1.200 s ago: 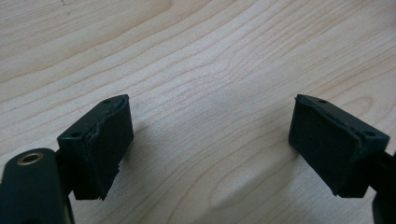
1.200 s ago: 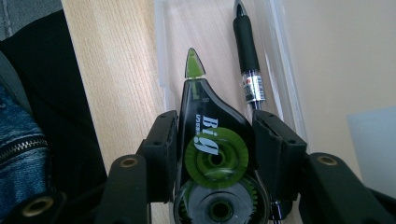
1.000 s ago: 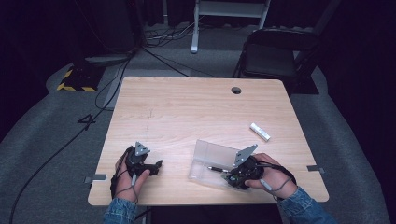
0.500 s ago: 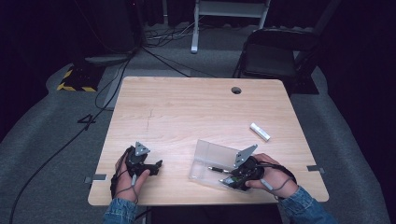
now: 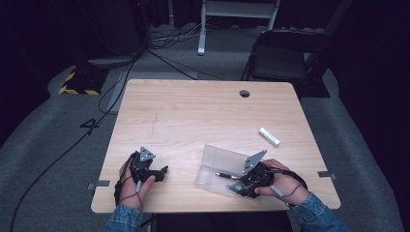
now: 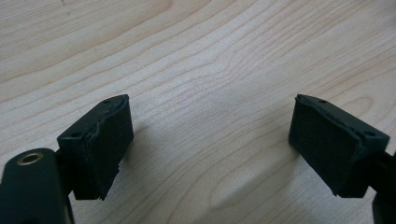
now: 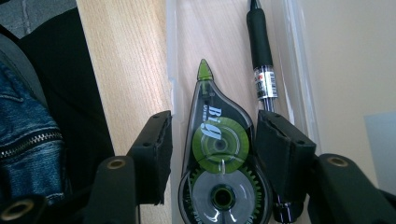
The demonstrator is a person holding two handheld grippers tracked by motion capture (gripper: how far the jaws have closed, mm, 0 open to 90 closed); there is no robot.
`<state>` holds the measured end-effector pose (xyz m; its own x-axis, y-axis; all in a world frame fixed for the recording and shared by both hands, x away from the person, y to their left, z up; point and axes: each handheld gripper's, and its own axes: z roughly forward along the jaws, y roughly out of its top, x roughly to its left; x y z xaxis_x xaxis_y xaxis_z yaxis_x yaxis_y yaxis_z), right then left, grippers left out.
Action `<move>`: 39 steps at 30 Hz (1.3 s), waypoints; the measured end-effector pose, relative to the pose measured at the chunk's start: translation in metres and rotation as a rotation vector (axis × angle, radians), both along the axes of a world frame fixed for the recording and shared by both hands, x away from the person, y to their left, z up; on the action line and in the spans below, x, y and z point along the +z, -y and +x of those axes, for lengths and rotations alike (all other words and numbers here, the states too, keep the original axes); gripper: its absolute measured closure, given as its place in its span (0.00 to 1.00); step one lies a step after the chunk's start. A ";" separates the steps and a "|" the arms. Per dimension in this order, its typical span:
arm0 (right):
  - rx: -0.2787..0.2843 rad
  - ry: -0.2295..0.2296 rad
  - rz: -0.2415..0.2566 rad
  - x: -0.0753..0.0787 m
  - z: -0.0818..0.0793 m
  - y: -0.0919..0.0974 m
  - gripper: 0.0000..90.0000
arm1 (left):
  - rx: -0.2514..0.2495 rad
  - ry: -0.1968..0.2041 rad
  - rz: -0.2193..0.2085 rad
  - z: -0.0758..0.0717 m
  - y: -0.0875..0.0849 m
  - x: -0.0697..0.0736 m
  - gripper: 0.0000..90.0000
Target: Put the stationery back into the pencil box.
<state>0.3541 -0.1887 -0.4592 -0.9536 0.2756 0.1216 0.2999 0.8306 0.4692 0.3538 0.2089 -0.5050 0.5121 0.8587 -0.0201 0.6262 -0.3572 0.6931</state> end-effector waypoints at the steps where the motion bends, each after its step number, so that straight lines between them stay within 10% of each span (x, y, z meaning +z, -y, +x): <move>1: -0.001 -0.003 0.000 0.000 0.000 0.000 0.51 | -0.002 0.000 0.001 0.000 0.000 0.000 0.16; 14: -0.052 0.069 0.077 0.015 0.004 0.008 0.50 | 0.002 -0.001 -0.001 0.000 0.000 0.000 0.16; 39: -0.376 0.276 0.273 0.054 0.030 0.054 0.53 | -0.002 -0.001 -0.004 0.001 0.001 0.000 0.16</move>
